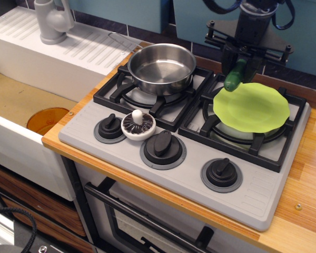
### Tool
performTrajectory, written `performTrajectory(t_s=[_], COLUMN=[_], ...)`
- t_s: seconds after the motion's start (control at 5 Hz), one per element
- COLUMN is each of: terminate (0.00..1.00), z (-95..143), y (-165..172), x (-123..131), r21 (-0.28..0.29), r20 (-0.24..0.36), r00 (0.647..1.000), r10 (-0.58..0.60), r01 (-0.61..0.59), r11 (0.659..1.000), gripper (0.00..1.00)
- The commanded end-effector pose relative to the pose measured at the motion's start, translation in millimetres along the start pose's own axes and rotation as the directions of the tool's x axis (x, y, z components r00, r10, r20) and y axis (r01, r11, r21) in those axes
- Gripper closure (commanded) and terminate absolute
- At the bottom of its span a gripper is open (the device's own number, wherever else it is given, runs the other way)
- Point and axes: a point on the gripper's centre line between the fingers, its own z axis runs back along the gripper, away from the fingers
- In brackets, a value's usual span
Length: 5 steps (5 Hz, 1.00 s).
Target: Put pickle on plate and mushroom in pot or pan on stove
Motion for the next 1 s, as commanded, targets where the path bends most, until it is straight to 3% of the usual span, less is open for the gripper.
performTrajectory(t_s=[0.0,0.2,0.6,0.8], terminate=[0.0,0.0,0.0,0.0], z=[-2.8,-4.6,5.0,41.4], y=[-25.4,-31.7,-30.3,-10.5], x=[7.6,3.1,-3.8,-13.7], r21=[-0.028,-0.023,-0.012,0.011], r20=[0.058,0.073,0.062,0.0], r00=[0.997,0.996,0.997,1.0], r10=[0.057,0.05,0.044,0.014], r01=[-0.055,-0.049,-0.043,-0.014], r11=[0.998,0.999,0.999,1.0], gripper=[1.0,0.0,0.0,0.0])
